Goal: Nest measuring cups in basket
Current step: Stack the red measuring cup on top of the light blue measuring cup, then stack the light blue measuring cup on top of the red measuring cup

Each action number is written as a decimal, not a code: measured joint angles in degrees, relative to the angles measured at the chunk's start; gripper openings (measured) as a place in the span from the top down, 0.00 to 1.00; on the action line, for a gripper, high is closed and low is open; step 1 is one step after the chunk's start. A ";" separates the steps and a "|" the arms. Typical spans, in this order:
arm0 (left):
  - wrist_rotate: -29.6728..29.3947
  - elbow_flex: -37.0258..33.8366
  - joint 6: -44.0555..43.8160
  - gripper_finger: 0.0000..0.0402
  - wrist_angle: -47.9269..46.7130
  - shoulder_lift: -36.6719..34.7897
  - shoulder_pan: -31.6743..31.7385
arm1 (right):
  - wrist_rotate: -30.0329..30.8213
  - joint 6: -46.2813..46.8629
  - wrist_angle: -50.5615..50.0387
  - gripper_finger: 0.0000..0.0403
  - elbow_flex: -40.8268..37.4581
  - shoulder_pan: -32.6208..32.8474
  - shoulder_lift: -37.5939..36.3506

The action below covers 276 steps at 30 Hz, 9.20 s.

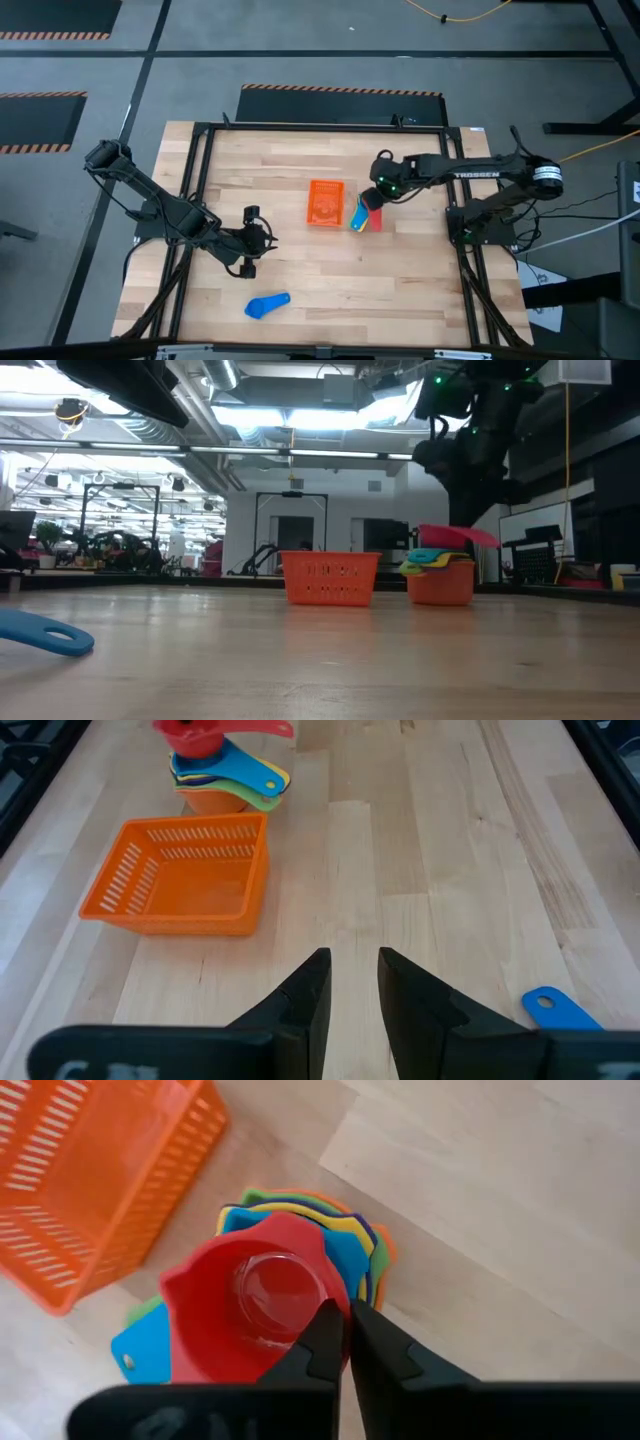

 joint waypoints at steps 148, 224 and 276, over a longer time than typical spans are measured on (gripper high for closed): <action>22.34 -0.02 -75.01 0.80 4.69 24.03 -15.79 | 3.32 1.01 26.18 0.80 -14.29 22.45 -14.48; 32.83 25.03 31.04 0.69 28.88 48.53 19.59 | 3.32 -1.79 26.27 0.80 -14.25 22.43 -14.45; 6.21 10.57 8.50 0.70 -0.07 9.38 6.28 | -3.45 -34.82 18.54 0.80 13.70 27.02 20.45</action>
